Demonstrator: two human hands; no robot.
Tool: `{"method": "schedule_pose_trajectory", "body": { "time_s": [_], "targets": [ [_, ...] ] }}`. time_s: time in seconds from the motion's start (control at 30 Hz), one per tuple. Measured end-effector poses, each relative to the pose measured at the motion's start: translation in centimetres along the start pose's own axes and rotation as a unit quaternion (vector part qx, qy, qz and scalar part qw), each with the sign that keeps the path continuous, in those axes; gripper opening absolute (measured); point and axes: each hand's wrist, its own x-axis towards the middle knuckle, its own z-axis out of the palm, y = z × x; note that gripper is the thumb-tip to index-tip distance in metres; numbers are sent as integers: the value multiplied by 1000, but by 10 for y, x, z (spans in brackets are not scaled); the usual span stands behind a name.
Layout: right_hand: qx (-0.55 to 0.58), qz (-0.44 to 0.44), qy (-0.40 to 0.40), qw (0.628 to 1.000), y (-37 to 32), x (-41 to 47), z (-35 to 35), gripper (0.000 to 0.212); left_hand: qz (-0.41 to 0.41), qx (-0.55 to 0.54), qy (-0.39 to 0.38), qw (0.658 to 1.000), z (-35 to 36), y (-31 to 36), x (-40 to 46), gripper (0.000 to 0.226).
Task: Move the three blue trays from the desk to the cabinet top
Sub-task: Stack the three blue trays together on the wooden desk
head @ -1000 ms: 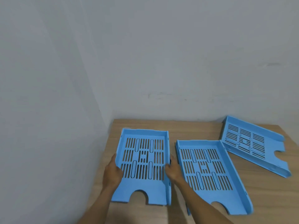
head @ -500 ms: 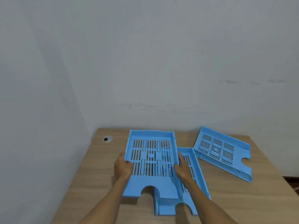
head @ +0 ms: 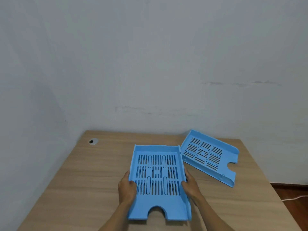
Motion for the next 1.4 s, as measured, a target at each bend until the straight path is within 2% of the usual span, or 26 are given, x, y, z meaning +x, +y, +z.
{"method": "schedule_pose_trajectory", "body": {
  "time_s": [0.2, 0.47, 0.6, 0.73, 0.97, 1.1, 1.4],
  "targets": [
    [10, 24, -23, 999, 12, 7, 8, 70, -5, 9, 10, 1000, 0, -2, -7, 58],
    [-6, 25, -2, 1000, 17, 23, 15, 70, 3, -8, -2, 1000, 0, 0, 12, 54],
    [0, 26, 6, 1000, 25, 36, 17, 74, -6, -40, -48, 998, -2, -6, 25, 43],
    [16, 59, 6, 998, 12, 31, 20, 71, -13, -27, -89, 996, -5, -18, 35, 28],
    [70, 11, 47, 996, -8, 31, 23, 58, -29, -30, -129, 991, -17, -29, 55, 34],
    [56, -13, 55, 997, -12, 32, 23, 58, -21, -47, -143, 988, -15, -21, 48, 32],
    [39, 39, 75, 996, 7, 16, 25, 65, 3, -19, -151, 988, -10, -10, 39, 35]
  ]
}}
